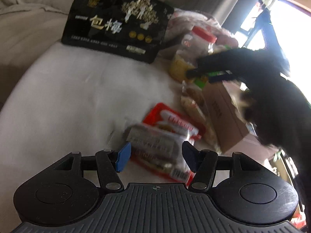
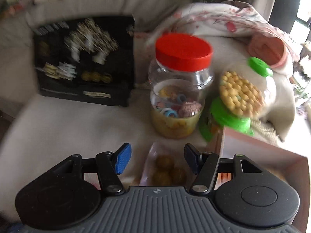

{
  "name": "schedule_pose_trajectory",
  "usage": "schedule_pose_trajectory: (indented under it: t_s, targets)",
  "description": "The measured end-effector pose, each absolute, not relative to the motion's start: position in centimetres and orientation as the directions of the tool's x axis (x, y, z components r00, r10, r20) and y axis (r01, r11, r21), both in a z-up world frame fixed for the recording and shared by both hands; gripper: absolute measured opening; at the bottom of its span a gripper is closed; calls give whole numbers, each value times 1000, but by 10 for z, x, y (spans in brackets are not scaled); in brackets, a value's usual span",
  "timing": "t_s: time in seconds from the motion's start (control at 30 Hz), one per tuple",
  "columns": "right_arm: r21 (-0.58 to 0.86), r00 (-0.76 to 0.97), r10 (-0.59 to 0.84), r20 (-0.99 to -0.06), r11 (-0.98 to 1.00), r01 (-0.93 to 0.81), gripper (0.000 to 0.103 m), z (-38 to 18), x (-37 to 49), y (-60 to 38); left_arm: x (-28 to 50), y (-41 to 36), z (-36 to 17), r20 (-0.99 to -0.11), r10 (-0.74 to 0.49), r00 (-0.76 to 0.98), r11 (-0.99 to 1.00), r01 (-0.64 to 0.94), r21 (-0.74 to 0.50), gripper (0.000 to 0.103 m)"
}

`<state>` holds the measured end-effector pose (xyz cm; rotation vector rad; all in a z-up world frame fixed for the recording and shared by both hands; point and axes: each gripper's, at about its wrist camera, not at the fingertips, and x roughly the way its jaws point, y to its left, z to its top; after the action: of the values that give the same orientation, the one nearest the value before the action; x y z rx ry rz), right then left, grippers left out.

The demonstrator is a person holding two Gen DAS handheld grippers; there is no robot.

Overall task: Organize snacks
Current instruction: 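Reach the left tool toward the red packet while the right tool reaches toward the yellow sweets tray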

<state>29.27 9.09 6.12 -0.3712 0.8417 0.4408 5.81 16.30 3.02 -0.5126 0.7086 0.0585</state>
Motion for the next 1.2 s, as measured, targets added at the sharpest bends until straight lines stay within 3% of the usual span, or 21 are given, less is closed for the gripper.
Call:
schedule_pose_trajectory:
  t_s: [0.13, 0.17, 0.27, 0.77, 1.2]
  targets:
    - [-237, 579, 96, -810, 848, -473, 54, 34, 306, 115, 49, 164, 26, -650, -119, 751, 885, -217, -412, 62]
    - [-237, 569, 97, -817, 842, -485, 48, 33, 303, 118, 47, 165, 25, -648, -120, 752, 886, -213, -411, 61]
    - [-227, 538, 117, -834, 817, -530, 46, 34, 285, 121, 45, 167, 24, -643, -125, 755, 883, -212, -420, 59]
    - [-2, 395, 336, -855, 759, -651, 46, 52, 196, 78, 35, 165, 27, -654, -108, 748, 889, -222, -401, 58]
    - [108, 308, 437, -845, 703, -703, 46, 51, 120, 10, 19, 168, 30, -670, -55, 740, 886, -274, -375, 58]
